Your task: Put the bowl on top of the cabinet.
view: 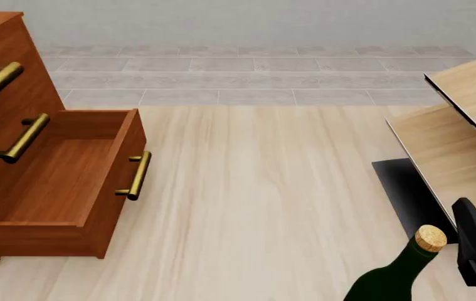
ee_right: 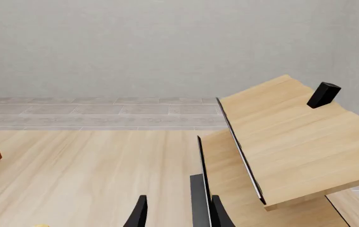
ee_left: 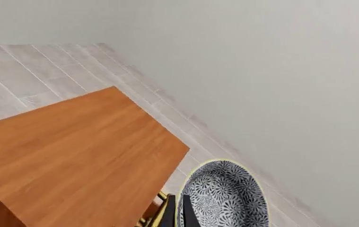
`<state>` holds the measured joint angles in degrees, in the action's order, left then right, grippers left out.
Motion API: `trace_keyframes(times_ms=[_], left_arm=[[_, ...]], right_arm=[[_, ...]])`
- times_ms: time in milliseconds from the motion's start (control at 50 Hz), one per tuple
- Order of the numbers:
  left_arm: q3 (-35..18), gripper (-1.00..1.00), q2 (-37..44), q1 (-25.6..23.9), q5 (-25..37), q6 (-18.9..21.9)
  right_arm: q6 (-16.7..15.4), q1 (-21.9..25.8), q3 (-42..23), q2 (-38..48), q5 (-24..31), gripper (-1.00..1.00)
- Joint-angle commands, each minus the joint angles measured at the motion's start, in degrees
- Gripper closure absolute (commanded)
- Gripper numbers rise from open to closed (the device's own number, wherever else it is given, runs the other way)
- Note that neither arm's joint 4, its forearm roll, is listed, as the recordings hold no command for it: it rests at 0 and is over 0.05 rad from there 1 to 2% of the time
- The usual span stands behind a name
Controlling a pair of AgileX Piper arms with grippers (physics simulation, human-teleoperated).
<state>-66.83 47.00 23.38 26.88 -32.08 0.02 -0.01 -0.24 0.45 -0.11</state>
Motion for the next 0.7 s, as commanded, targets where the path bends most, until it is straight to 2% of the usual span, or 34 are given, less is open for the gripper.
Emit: trace_keyframes(times_ms=[20, 80, 120, 360, 380, 700], left_arm=[[-2.0, 1.0, -1.2, 4.7, 4.3, -3.1], [-2.3, 1.0, -1.4, 4.6, 4.8, -3.3], [-1.8, 1.0, -1.0, 5.5, 5.6, -5.2], [-3.0, 1.0, -1.0, 8.2, 6.7, -4.7], [-2.5, 1.0, -0.4, 8.1, 7.5, -5.8], [-2.6, 1.0, 0.8, 11.5, 6.2, -6.0]], right_arm=[[0.0, 0.0, 0.0, 0.0, 0.0, -1.0], [0.0, 0.0, 0.0, 0.0, 0.0, -1.0], [0.0, 0.0, 0.0, 0.0, 0.0, -1.0], [0.0, 0.0, 0.0, 0.0, 0.0, -1.0], [0.0, 0.0, 0.0, 0.0, 0.0, -1.0], [0.0, 0.0, 0.0, 0.0, 0.0, -1.0]])
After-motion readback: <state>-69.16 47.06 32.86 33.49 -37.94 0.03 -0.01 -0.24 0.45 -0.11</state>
